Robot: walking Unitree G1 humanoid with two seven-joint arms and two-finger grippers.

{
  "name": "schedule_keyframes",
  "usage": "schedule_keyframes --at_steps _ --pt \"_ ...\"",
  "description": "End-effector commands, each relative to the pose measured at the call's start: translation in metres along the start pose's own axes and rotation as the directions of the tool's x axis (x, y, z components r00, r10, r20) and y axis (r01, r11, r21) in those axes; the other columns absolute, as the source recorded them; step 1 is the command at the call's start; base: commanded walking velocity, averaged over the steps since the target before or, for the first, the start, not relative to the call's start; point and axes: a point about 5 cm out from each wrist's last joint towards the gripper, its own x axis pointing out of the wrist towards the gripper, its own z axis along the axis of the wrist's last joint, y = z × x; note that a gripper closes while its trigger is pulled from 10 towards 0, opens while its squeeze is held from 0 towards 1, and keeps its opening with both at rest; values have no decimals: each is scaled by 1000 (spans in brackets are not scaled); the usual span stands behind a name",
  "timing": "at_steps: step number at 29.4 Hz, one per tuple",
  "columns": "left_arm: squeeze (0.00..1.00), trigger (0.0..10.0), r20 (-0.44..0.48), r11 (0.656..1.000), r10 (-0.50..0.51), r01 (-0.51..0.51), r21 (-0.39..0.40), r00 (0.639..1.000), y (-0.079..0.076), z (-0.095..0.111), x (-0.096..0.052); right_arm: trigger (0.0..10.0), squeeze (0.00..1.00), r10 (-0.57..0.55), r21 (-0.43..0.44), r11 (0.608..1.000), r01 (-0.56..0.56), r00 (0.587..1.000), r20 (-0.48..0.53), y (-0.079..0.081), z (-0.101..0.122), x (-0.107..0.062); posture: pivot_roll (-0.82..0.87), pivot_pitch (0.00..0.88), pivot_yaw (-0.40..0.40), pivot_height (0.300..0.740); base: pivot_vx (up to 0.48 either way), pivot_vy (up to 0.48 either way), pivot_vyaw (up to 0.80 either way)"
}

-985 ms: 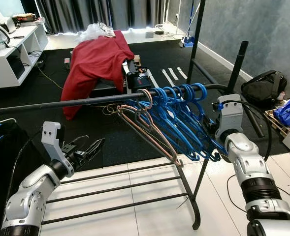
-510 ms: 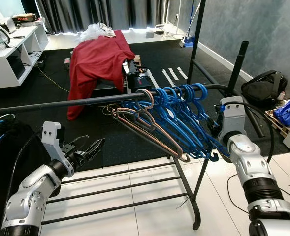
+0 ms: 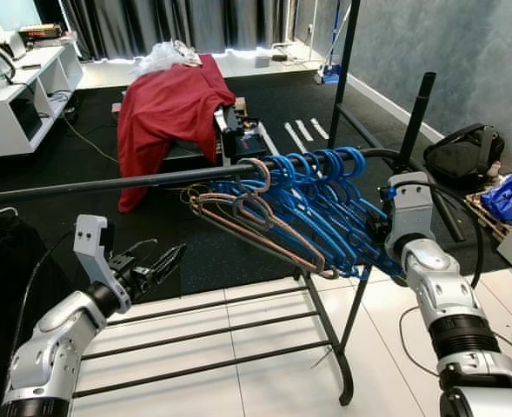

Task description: Hang hanger

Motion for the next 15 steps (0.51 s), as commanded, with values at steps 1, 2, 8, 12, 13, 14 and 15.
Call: schedule_keyframes --at_steps 1,2,8,12,13,14,15 --pt "0 10000 -9 1000 6 -6 2 1000 3 0 -2 10000 0 -3 13 1000 3 1000 0 0 -2 -1 -31 1 27 740 0 0 0" --pt "0 10000 -9 1000 6 -6 2 1000 3 0 -2 10000 0 -11 20 1000 10 1000 18 -1 0 -1 -32 3 28 740 0 0 0" --pt "0 10000 -9 1000 6 -6 3 1000 4 0 -2 10000 0 -37 34 999 35 998 57 -5 7 -1 -32 4 29 740 0 0 0" --pt "0 10000 -9 1000 6 -6 3 1000 4 1 -2 10000 0 -65 44 997 62 995 81 -10 11 -2 -32 4 30 740 0 0 0" --pt "0 10000 -9 1000 6 -6 3 1000 4 1 -2 10000 0 -65 44 997 62 995 81 -10 11 -2 -32 4 30 740 0 0 0" --pt "0 10000 -9 1000 6 -6 3 1000 4 1 -2 10000 0 -65 44 997 62 995 81 -10 11 -2 -32 4 30 740 0 0 0" --pt "0 10000 -9 1000 6 -6 3 1000 4 1 -2 10000 0 -77 51 996 73 993 90 -12 13 -2 -33 5 30 740 0 0 0"
